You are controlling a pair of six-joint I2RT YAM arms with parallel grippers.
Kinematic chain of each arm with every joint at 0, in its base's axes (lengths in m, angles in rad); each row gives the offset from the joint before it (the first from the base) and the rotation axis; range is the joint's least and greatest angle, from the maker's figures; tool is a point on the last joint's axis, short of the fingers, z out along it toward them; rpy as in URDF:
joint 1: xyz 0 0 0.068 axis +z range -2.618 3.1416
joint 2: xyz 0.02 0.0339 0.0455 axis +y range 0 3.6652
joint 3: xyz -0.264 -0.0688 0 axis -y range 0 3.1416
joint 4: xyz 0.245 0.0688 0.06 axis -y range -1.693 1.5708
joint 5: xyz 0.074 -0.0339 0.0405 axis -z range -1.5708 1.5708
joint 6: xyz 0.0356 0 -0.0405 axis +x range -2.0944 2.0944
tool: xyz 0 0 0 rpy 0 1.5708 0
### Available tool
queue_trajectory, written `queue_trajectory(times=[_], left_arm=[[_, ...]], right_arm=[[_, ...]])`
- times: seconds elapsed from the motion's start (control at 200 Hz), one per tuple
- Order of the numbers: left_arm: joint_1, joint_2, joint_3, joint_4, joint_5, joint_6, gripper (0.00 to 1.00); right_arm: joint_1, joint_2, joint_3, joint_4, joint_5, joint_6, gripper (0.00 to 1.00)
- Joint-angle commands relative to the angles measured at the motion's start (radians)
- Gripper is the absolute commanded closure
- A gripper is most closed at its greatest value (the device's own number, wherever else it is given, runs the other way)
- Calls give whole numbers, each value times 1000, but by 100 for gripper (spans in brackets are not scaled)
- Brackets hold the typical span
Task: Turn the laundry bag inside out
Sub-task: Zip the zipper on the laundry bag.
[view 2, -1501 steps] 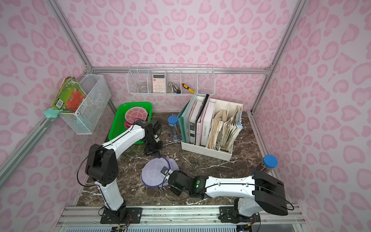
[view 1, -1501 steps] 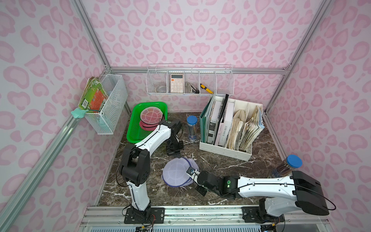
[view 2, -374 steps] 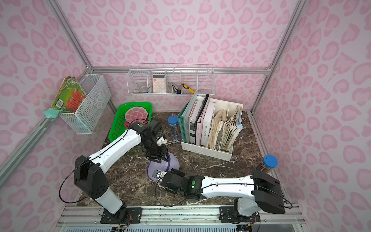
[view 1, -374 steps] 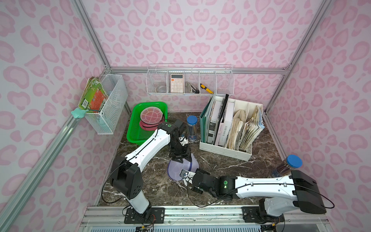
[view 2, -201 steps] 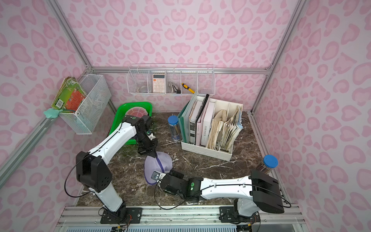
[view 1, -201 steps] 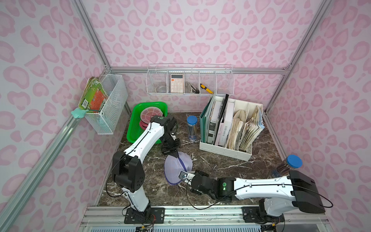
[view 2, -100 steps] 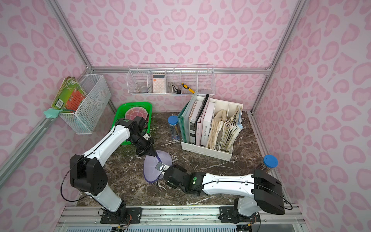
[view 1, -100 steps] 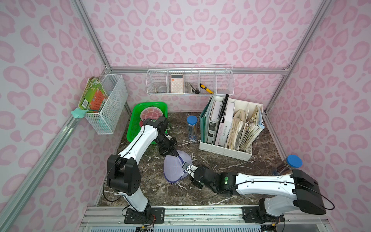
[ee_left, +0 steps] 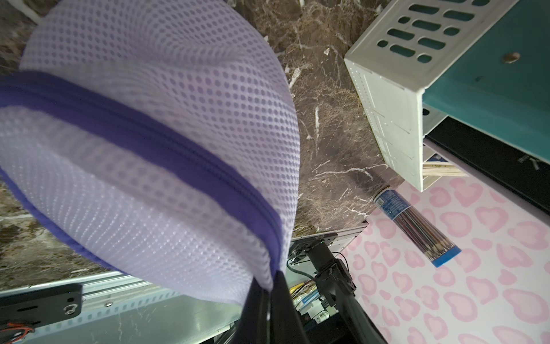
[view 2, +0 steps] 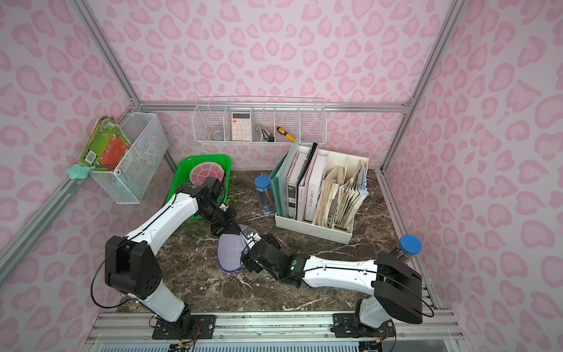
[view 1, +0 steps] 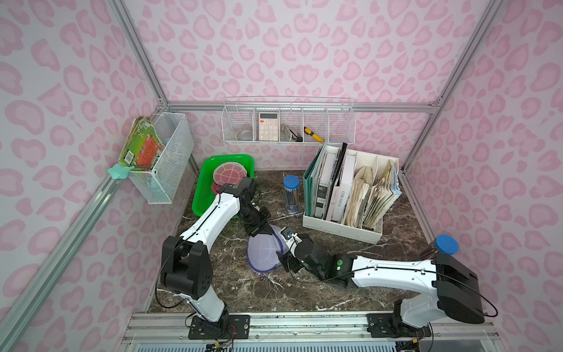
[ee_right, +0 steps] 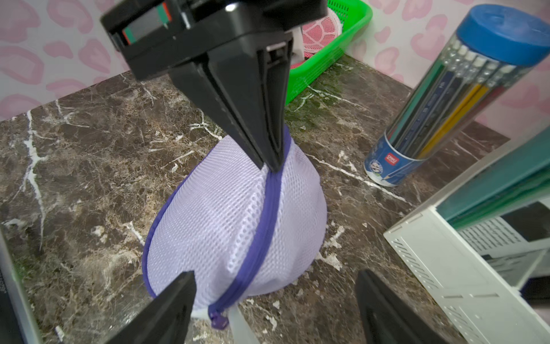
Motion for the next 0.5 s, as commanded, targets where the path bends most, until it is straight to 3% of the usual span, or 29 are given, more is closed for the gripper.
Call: queue_trajectory(times=[0.0,0.075,0.185,0.25,0.31,0.34,0.45,0.465,0.495], left_arm=[[0,-4,2,2,13,-12,100],[-1,-3,5,-10,5,-6,100],[0,-8,3,-12,-4,-5,100],[1,-6,5,-15,-9,-4,100],[3,-4,7,-17,-16,-3,100],[4,-4,8,-17,-18,-2,100],[15,-8,26,-32,-35,8,98],[18,-10,27,-38,-41,10,95],[24,-14,29,-49,-53,18,75]], right_arm=[[-8,51,22,50,3,23,19],[-22,74,21,52,1,37,30],[-52,80,2,69,-45,54,57],[-63,75,-1,66,-61,59,81],[-70,67,-2,60,-67,68,96],[-72,62,-5,60,-73,69,100],[-81,46,-10,60,-102,82,100],[-81,42,-12,62,-107,84,100],[-83,37,-11,68,-119,82,100]])
